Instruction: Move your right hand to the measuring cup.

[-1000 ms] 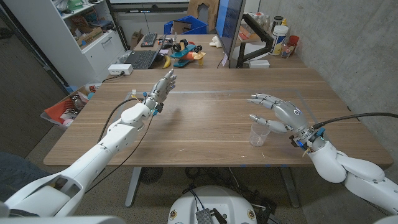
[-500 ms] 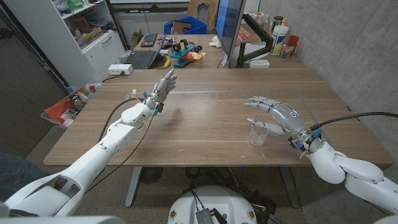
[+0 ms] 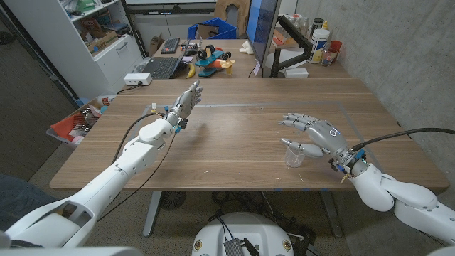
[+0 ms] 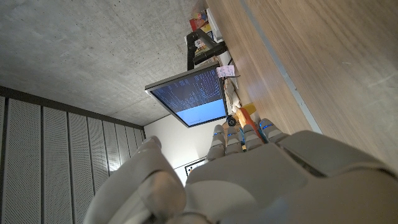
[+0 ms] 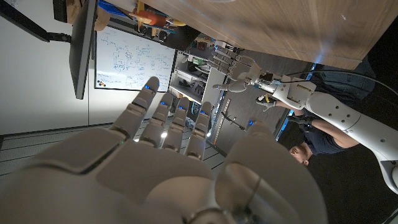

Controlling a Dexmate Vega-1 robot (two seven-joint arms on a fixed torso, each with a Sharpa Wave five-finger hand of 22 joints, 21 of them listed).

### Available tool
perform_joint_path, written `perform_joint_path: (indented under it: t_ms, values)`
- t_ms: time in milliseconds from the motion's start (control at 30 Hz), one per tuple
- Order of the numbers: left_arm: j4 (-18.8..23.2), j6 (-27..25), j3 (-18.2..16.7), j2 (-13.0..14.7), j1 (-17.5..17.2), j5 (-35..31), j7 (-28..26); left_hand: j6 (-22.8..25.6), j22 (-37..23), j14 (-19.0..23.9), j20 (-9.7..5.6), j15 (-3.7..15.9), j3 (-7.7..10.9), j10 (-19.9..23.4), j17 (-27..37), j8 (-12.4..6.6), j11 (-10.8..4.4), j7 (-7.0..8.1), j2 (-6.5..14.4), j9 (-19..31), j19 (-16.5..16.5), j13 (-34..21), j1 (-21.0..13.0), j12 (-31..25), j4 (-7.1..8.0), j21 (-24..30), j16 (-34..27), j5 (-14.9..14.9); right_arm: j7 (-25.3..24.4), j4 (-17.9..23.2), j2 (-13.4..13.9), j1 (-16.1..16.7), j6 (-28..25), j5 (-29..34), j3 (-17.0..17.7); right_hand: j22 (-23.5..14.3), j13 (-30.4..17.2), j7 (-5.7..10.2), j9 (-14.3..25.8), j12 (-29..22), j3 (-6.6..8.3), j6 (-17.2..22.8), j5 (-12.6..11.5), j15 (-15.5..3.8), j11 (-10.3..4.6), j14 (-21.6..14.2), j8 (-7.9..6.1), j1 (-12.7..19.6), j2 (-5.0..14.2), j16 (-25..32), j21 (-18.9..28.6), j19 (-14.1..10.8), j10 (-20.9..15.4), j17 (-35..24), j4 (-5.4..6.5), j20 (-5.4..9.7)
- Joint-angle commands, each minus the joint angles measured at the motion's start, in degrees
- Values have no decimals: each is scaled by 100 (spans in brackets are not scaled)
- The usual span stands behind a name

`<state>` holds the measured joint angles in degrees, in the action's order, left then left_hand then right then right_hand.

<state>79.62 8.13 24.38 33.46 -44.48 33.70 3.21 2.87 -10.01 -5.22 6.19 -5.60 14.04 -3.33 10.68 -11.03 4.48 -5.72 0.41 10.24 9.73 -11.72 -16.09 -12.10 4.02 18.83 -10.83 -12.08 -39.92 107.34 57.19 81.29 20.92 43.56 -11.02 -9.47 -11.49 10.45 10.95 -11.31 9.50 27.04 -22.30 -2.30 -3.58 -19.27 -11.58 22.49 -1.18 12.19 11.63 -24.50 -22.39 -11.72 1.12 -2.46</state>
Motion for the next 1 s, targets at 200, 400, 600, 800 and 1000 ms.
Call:
perform_joint_path:
  t_ms: [200, 400, 600, 800, 1000]
  values:
    - [59, -27, 33, -5, -22, -29, -24, 15, -11, -8, 24, -2, -23, 15, 4, 5, 16, -17, 18, 21, 18, 3, 35, -27, -5, -43, -24, -43, -68, 59, 209, -13, -296, 91, -176, -19, -14, 3, 6, 12, 25, -16, -19, -92, 3, 110, 10, 28, 78, -31, -48, 61, 45, -19, -14, 6]
    - [45, -40, 48, -16, -9, -38, -24, 26, -11, -10, 20, -7, -26, 14, 5, 1, 16, -26, 21, 21, 23, 4, 34, -27, -9, -61, -23, -46, -37, 63, 267, -37, -351, 50, -253, -20, -14, 4, 6, 59, 30, -52, -17, -84, 14, 149, 26, 22, 98, -41, -65, 89, 190, -21, -12, -6]
    - [21, -74, 67, -21, 13, -42, -12, 26, -12, -8, 23, -7, -29, 22, 5, 2, 24, -24, 24, 21, 26, 4, 34, -31, -12, -77, -25, -49, 48, 77, 338, -47, -416, 0, -315, -21, -14, 1, 6, 54, 30, -55, -15, -76, 28, 180, 28, 19, 105, -50, -77, 114, 198, -22, -12, -11]
    - [7, -76, 76, -29, 26, -59, -22, 27, -13, -8, 23, 17, -33, 24, 5, 3, 0, -19, 26, 22, 24, 5, 34, -32, -16, -93, -26, -51, 121, 54, 388, -109, -444, -30, -399, -21, -14, -10, 6, 24, 30, -31, -12, -69, 37, 190, 18, 14, 111, -50, -84, 130, 141, -23, -11, -10]
    - [14, -93, 79, -32, 19, -50, -24, 28, -14, -14, 5, 31, -36, 23, 5, 3, -14, -15, 29, 22, 24, 6, 34, -32, -20, -110, -24, -53, 167, 37, 418, -169, -489, -42, -479, -22, -14, -1, 6, 26, 30, -27, -10, -59, 48, 239, 18, 11, 117, -65, -92, 155, 158, -24, -12, 5]
